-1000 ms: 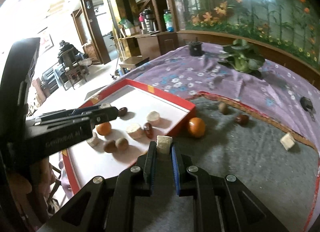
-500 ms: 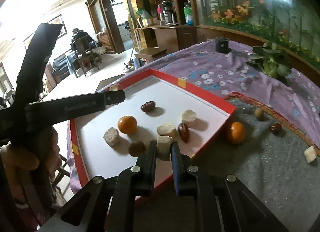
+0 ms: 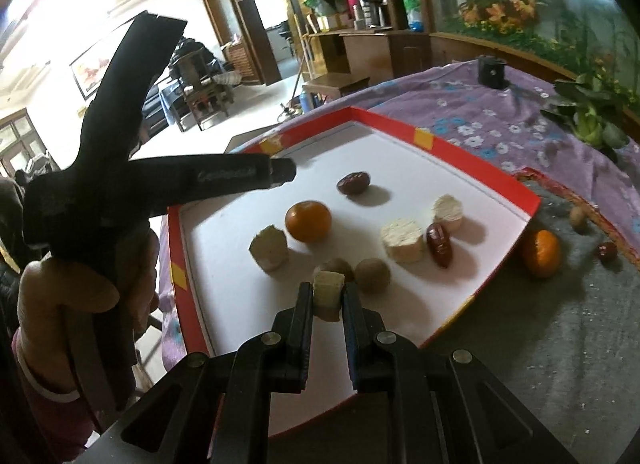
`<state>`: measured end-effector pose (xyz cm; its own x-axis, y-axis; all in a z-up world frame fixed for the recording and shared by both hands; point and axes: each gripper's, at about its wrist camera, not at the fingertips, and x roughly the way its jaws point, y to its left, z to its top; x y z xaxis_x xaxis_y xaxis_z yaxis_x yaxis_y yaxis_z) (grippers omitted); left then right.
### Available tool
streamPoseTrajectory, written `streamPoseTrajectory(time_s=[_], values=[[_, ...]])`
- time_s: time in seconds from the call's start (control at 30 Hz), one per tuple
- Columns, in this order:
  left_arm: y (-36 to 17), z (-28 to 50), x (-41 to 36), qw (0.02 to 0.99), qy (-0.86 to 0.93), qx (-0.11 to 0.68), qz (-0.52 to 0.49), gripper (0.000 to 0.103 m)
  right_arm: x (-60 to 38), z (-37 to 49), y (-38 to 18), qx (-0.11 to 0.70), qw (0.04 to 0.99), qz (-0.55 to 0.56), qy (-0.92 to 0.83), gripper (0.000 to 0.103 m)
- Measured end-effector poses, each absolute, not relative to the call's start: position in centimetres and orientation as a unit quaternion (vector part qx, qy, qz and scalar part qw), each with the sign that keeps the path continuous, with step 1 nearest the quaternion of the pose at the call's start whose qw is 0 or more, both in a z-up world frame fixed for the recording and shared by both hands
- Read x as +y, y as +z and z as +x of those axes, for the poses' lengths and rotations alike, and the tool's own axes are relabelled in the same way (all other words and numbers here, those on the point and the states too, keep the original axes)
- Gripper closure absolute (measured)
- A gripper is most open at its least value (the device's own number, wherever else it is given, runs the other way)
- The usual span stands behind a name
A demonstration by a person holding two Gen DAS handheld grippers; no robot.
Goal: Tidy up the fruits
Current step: 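Carry the hexagonal cube with the left gripper while the right gripper carries its cube over the tray, then open both grippers to drop the two white cubes into the tray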
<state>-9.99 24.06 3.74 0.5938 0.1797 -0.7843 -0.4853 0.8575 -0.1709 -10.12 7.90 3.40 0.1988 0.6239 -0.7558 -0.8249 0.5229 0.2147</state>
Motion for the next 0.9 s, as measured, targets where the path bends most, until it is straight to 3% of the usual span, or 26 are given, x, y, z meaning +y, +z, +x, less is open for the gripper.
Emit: streamPoseTrajectory(time_s=[0.57,0.6,0.73,0.9], values=[[2.4,-9.7,23.8,0.860,0.201,0.430,-0.184,0.076,7.7,-10.1,2.7,0.422,0.762,-0.129,0.474,0.088],[2.4,-9.7,23.7,0.860,0.203,0.431,-0.183,0.074,7.6,-10.0,2.9,0.420,0.763,-0.125,0.475,0.088],[2.8,-9.9,23.6,0.863,0.203,0.423,-0.187,0.049,6.9,-10.0,3.6,0.411,0.770,-0.117,0.473,0.088],[3.8,-10.0,22.9,0.870,0.211,0.413,-0.169,0.045,5.7,-9.9,4.8,0.393,0.786,-0.093,0.468,0.087]])
